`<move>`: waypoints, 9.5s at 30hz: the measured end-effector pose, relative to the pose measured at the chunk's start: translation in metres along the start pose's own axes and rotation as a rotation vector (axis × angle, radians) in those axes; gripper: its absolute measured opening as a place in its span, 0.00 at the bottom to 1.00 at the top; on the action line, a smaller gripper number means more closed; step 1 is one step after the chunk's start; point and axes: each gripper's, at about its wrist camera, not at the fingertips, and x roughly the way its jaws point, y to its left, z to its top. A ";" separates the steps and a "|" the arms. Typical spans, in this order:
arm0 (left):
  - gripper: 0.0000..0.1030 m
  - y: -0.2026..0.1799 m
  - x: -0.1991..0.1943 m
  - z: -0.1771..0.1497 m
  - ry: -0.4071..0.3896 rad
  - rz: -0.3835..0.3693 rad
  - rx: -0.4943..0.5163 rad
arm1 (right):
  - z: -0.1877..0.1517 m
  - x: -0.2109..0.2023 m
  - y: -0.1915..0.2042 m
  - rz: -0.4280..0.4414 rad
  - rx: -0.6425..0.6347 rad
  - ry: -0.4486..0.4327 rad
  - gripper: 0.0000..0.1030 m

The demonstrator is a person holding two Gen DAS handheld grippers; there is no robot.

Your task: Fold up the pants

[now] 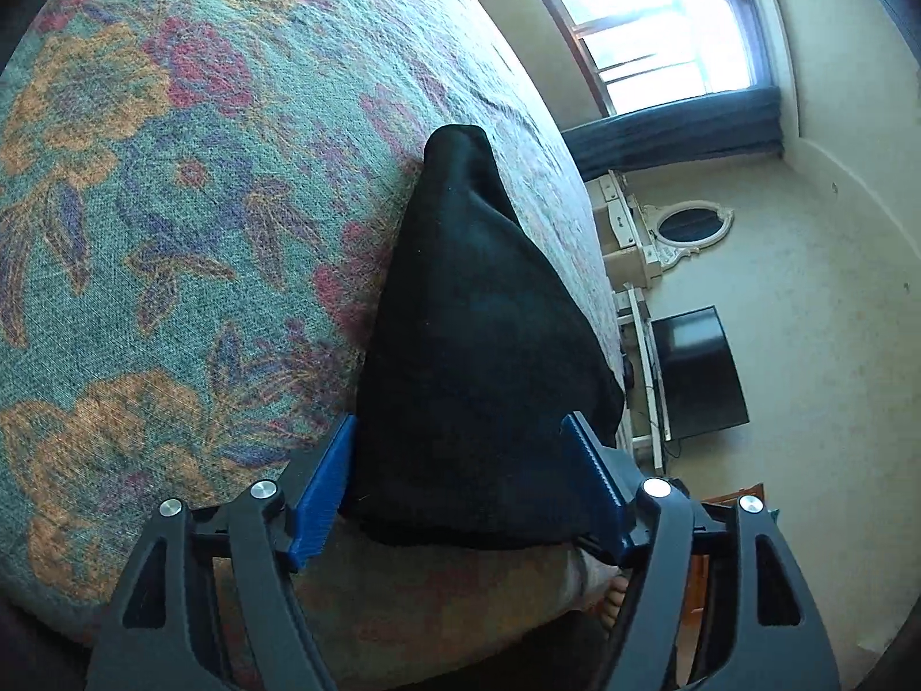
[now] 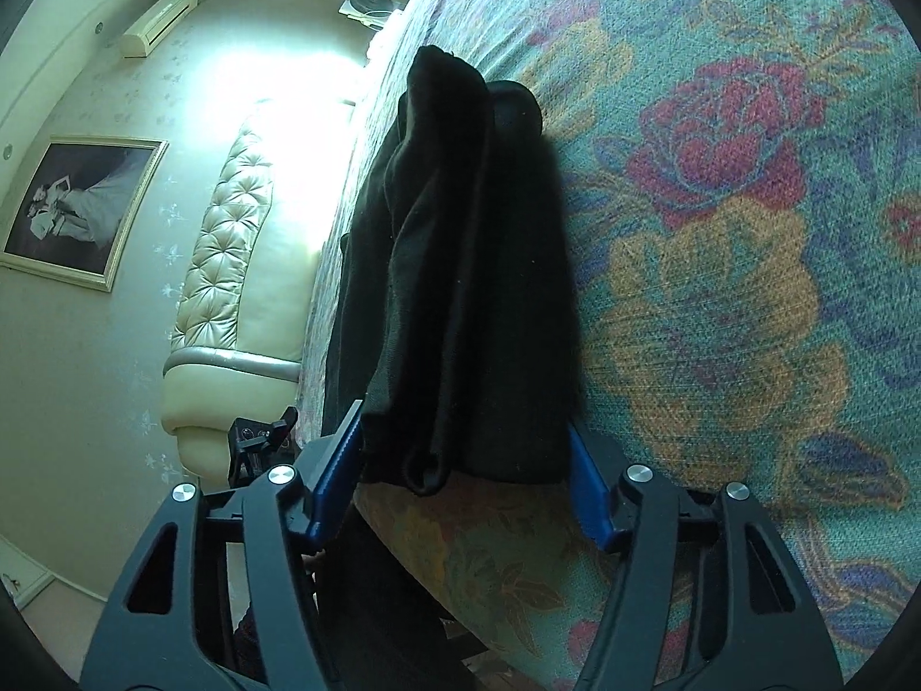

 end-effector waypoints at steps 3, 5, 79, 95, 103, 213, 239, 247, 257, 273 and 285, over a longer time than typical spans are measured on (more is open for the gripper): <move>0.82 0.001 0.004 0.003 0.012 -0.014 0.000 | 0.000 -0.003 -0.002 0.008 0.007 -0.006 0.59; 0.84 -0.002 0.010 0.005 0.025 -0.020 0.020 | 0.000 -0.004 -0.003 0.006 0.011 -0.011 0.59; 0.47 0.005 0.018 -0.018 -0.006 0.118 0.128 | -0.008 -0.019 -0.009 0.071 0.102 -0.061 0.64; 0.33 -0.004 0.022 -0.015 -0.014 0.097 0.141 | -0.005 0.010 0.004 0.066 0.076 -0.041 0.34; 0.32 -0.017 0.018 -0.024 0.002 0.120 0.167 | -0.010 -0.003 -0.001 0.081 0.082 -0.041 0.33; 0.85 -0.018 0.058 0.024 0.012 0.205 0.483 | 0.000 -0.060 -0.034 0.072 0.066 -0.285 0.87; 0.87 -0.054 0.020 -0.054 -0.180 0.626 0.574 | -0.078 -0.017 0.037 -0.350 -0.201 -0.384 0.93; 0.87 -0.067 0.018 -0.077 -0.215 0.656 0.588 | -0.137 0.002 0.086 -0.612 -0.367 -0.472 0.93; 0.87 -0.082 0.024 -0.098 -0.201 0.675 0.675 | -0.166 0.027 0.110 -0.660 -0.513 -0.421 0.93; 0.87 -0.094 0.017 -0.102 -0.223 0.632 0.665 | -0.169 0.026 0.109 -0.654 -0.504 -0.419 0.93; 0.87 -0.096 0.018 -0.103 -0.228 0.661 0.671 | -0.169 0.027 0.108 -0.652 -0.503 -0.415 0.93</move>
